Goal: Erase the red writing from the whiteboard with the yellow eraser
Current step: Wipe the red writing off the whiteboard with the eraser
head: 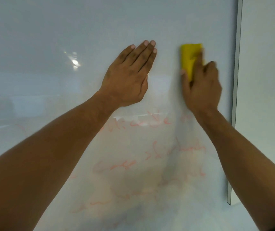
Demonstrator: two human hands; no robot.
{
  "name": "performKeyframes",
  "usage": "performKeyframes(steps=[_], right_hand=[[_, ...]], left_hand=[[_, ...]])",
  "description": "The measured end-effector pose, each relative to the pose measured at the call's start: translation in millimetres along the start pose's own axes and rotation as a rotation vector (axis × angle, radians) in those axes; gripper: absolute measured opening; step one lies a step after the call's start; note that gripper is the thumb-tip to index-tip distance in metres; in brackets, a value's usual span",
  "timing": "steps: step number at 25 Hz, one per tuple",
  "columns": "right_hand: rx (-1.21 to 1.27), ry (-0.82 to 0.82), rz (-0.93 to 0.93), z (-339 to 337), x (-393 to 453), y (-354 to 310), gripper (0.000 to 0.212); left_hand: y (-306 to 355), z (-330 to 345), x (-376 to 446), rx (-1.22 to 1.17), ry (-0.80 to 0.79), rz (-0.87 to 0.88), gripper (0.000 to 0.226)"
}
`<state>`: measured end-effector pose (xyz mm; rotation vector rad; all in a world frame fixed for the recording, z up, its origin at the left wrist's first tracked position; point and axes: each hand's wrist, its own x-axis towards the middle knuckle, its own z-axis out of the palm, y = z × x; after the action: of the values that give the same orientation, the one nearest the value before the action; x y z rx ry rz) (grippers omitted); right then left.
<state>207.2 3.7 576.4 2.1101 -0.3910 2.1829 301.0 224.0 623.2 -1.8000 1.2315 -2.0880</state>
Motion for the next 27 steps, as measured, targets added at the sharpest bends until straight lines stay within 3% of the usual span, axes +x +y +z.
performKeyframes(steps=[2, 3, 5, 6, 7, 9, 10, 11, 13, 14, 17, 18, 21, 22, 25, 26, 27], right_hand=[[-0.068, -0.016, -0.330, -0.4, -12.3, 17.7, 0.064], [-0.101, -0.021, -0.260, -4.4, -4.4, 32.1, 0.065], [-0.008, -0.006, 0.164, -7.6, 3.7, 43.5, 0.069], [-0.026, -0.008, 0.230, -5.8, 0.9, 39.4, 0.069], [-0.052, 0.031, 0.142, -1.4, -11.0, 32.9, 0.067], [-0.033, -0.001, -0.318, -1.3, -41.9, 34.1, 0.063], [-0.074, 0.002, -0.421, -2.3, -45.2, 46.4, 0.062], [-0.091, 0.014, -0.343, -4.2, -43.8, 58.0, 0.062], [-0.047, 0.096, 0.035, -5.5, -49.9, 59.6, 0.063], [-0.039, 0.106, 0.110, -1.2, -62.1, 52.6, 0.062], [-0.061, 0.033, -0.329, 1.1, -100.4, 40.6, 0.063], [-0.093, 0.026, -0.329, -1.3, -97.3, 47.0, 0.063], [-0.016, 0.103, 0.187, -6.3, -89.9, 41.2, 0.063], [0.003, 0.093, 0.190, -3.8, -99.5, 31.0, 0.064], [0.014, -0.029, -0.343, -4.7, -135.8, 25.8, 0.064], [-0.018, -0.034, -0.334, -6.4, -132.7, 37.2, 0.064], [-0.016, -0.004, -0.150, -8.9, -126.3, 44.7, 0.063]], left_hand=[[0.9, 0.7, 1.6, -0.003, -0.012, 0.012, 0.066], [1.2, 0.8, 2.7, -0.003, -0.010, 0.016, 0.066], [1.4, 0.6, 3.6, -0.005, -0.005, 0.022, 0.066], [1.6, 1.0, 3.1, -0.003, -0.007, 0.023, 0.066], [2.0, 1.9, 2.4, 0.000, -0.007, 0.023, 0.066], [2.5, 3.1, 2.0, 0.009, -0.001, 0.022, 0.066], [2.6, 3.4, 2.7, 0.011, -0.002, 0.025, 0.066], [2.5, 3.4, 3.7, 0.009, -0.005, 0.031, 0.066], [2.9, 4.1, 5.5, -0.004, -0.015, 0.049, 0.066], [3.3, 4.8, 5.8, -0.002, -0.015, 0.055, 0.065], [5.4, 8.3, 10.4, 0.011, 0.021, 0.081, 0.064], [6.9, 9.6, 12.6, 0.007, 0.031, 0.095, 0.063], [13.0, 14.8, 17.9, -0.003, 0.061, 0.134, 0.061], [15.1, 16.3, 19.7, 0.001, 0.064, 0.151, 0.060], [16.5, 19.8, 22.8, -0.002, 0.069, 0.183, 0.060], [16.2, 20.2, 22.9, -0.002, 0.070, 0.179, 0.060], [16.5, 20.4, 22.9, 0.000, 0.074, 0.174, 0.060]])
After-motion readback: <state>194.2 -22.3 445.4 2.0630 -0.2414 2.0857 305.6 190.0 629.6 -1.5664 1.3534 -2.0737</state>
